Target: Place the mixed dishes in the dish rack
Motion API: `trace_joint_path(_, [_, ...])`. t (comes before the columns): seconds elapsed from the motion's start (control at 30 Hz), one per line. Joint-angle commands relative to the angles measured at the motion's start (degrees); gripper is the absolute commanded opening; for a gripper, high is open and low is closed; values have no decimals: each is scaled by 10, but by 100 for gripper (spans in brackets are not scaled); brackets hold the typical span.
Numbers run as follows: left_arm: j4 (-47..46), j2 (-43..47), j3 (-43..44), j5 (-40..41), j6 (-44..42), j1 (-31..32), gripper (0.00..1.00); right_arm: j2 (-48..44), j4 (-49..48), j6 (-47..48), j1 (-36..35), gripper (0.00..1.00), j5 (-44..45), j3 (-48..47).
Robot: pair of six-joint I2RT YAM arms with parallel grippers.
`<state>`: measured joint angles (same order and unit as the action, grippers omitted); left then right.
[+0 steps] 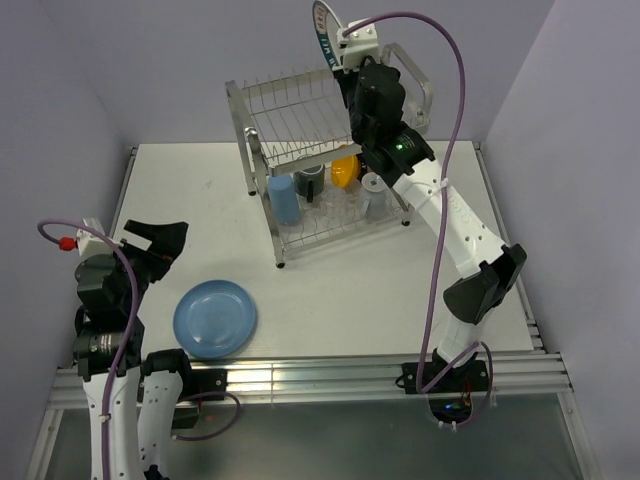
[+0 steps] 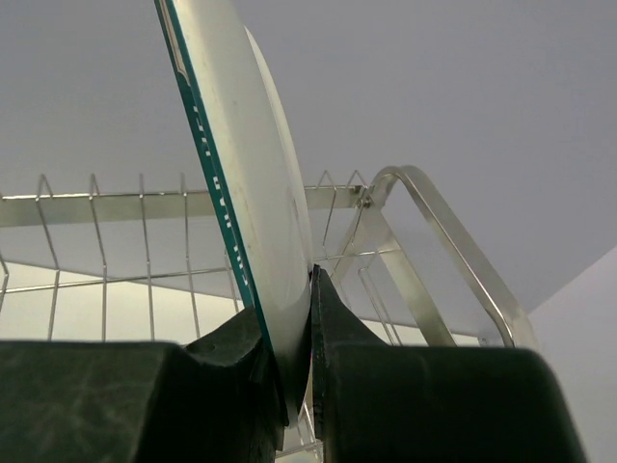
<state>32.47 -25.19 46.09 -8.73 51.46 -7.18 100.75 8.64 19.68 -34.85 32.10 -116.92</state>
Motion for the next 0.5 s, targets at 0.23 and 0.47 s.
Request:
trace_joint_path(0.23, [-44, -17, -23, -23, -15, 0, 97, -32, -25, -47, 13, 0, -16, 47])
trace_joint_path(0.47, [-46, -23, -32, -30, -17, 0, 97, -49, -26, -64, 14, 0, -9, 85])
